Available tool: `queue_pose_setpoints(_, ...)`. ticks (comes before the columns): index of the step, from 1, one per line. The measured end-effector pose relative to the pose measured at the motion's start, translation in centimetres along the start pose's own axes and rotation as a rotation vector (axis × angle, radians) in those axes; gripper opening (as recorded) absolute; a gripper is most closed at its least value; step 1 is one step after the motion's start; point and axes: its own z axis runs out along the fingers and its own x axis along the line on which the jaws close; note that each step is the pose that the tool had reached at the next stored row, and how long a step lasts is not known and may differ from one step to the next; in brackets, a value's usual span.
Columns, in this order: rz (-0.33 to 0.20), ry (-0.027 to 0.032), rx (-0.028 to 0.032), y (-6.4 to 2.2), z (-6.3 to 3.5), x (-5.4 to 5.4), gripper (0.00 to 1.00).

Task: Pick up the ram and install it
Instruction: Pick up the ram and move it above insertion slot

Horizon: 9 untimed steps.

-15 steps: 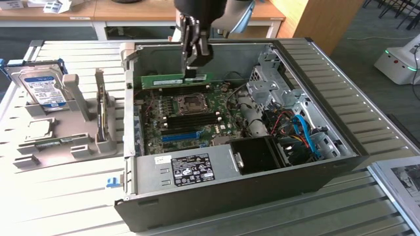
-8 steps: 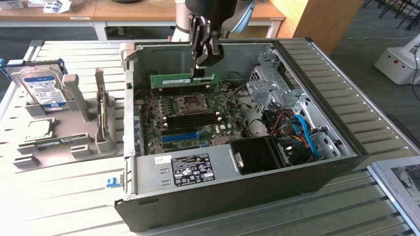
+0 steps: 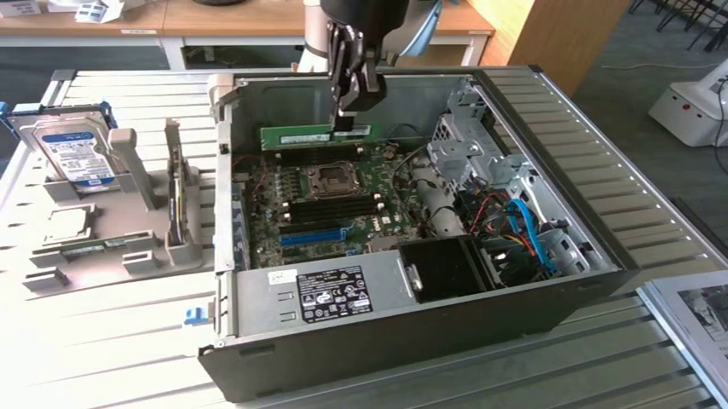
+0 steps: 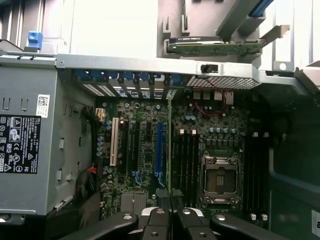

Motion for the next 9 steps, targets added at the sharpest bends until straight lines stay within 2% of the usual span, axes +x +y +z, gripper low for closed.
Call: queue_pose_setpoints(9,0.000,0.0001,0.0000,-0.04,0.03,-1.5,0.11)
